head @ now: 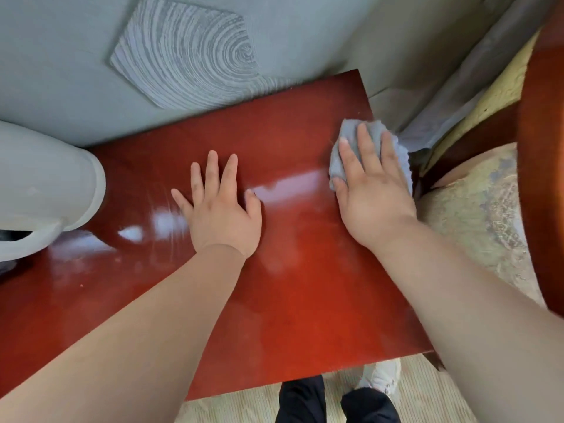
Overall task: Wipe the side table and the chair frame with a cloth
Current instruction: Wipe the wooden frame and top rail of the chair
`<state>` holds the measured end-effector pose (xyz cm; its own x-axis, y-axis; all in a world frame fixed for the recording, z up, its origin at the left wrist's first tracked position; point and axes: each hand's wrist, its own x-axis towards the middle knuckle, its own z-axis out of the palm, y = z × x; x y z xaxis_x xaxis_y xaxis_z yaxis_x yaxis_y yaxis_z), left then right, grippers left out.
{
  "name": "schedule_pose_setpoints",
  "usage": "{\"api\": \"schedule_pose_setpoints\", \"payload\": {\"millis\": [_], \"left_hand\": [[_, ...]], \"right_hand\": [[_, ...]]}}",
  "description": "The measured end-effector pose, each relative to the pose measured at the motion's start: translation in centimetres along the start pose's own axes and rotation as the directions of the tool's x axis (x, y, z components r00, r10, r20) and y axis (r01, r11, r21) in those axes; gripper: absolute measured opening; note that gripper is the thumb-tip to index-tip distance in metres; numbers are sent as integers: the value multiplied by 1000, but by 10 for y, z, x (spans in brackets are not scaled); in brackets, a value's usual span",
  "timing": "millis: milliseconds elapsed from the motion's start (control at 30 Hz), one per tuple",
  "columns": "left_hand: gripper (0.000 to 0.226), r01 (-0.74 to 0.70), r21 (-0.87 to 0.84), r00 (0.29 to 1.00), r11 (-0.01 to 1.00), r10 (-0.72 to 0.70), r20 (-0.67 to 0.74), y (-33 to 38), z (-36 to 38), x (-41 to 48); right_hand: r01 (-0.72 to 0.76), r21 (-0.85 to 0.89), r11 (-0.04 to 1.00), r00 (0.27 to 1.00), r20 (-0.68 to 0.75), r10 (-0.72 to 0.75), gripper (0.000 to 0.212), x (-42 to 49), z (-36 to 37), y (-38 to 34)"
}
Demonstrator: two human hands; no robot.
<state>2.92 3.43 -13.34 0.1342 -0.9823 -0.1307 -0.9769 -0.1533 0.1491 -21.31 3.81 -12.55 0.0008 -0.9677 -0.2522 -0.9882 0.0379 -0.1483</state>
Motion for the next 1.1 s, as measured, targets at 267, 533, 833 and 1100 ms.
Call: {"api": "schedule_pose_setpoints", "payload": {"millis": [267, 533, 833, 1100], "left_hand": [[67, 5, 55, 1000, 998, -6, 9, 5, -4, -3], [76, -319, 67, 913, 946, 287, 291, 79, 8, -139], [74, -395, 136, 896, 909, 347, 278, 119, 20, -184], [73, -372, 106, 918, 922, 349, 189, 117, 29, -188]], "right_hand": [[-85, 10, 996, 995, 44, 85, 78, -190, 43, 25], [34, 477, 878, 992, -125, 29, 44, -259, -43, 30], [151, 364, 919, 895, -445, 29, 44, -363, -142, 123], [27, 77, 997, 998, -65, -22, 66, -307, -72, 132]]}}
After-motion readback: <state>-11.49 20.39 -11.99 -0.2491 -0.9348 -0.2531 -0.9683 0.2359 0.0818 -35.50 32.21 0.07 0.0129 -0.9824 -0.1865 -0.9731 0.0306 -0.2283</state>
